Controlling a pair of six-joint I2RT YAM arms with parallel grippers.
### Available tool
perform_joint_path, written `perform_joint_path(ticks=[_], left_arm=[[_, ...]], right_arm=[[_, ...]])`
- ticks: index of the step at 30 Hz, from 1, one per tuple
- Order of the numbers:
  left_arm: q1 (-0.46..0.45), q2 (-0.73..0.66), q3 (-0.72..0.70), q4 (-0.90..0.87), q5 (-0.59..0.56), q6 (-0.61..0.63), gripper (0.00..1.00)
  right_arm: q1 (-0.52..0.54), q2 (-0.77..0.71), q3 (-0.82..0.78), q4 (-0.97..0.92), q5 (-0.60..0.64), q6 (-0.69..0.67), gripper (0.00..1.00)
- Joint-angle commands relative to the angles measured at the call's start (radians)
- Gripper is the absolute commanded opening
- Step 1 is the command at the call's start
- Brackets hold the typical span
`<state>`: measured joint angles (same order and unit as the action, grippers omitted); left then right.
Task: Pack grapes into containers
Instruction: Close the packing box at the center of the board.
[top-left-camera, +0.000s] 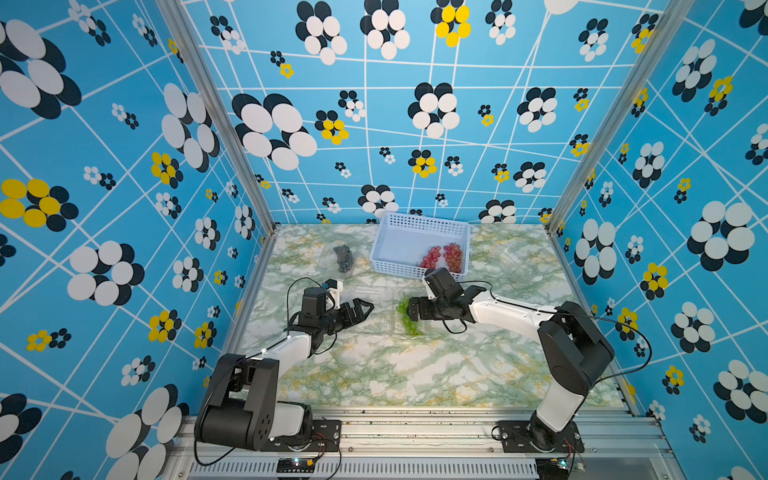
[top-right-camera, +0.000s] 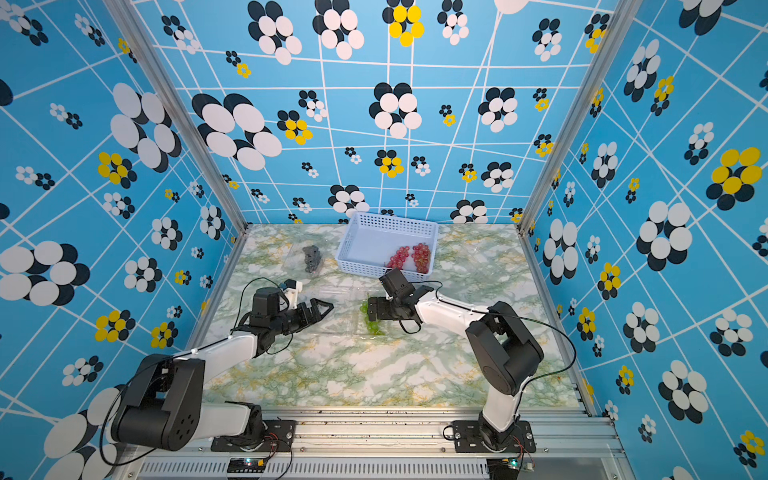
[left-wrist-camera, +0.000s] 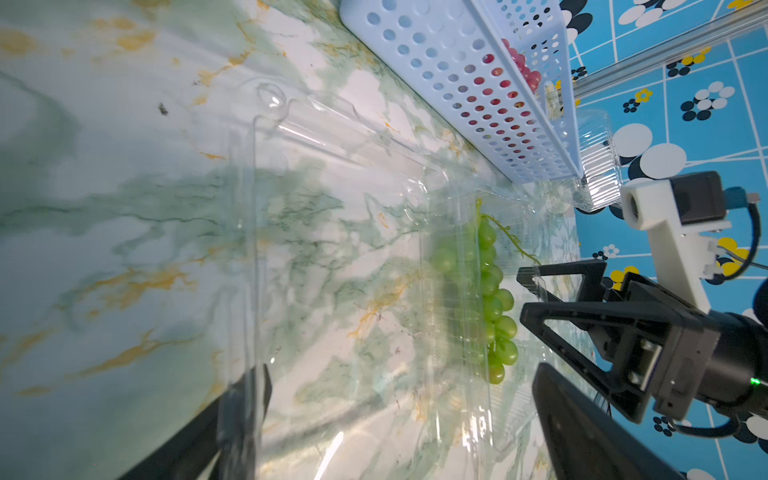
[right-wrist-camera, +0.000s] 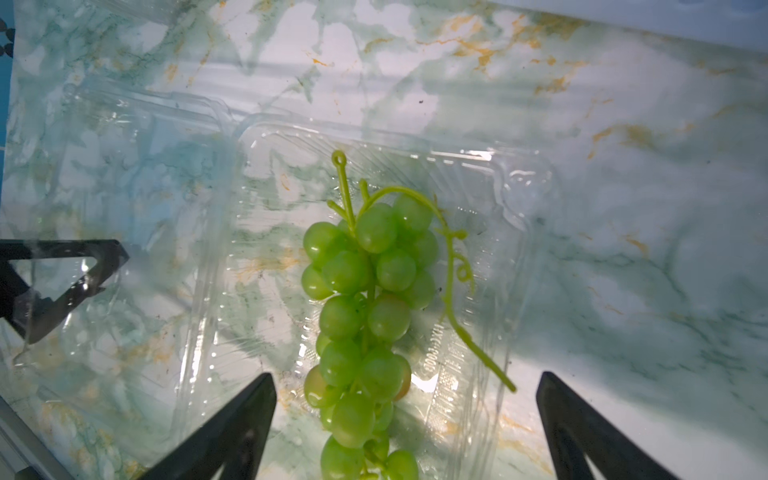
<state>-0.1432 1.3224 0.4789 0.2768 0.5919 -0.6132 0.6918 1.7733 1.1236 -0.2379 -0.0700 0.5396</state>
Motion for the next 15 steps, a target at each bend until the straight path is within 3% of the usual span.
perform_joint_path(ticks=[1,15], left_arm=[[-0.027,-0.072,-0.006,-0.061,-0.009,0.001,0.99],[-0.219,-0.227,0.085,-0.177,-0.113,0.023,1.00]], right_arm=[[0.006,0.011,0.032,0.009,-0.023,0.016,0.99],[-0.011,-0.020,0.008,0.034,-0.061,0.055,0.99]])
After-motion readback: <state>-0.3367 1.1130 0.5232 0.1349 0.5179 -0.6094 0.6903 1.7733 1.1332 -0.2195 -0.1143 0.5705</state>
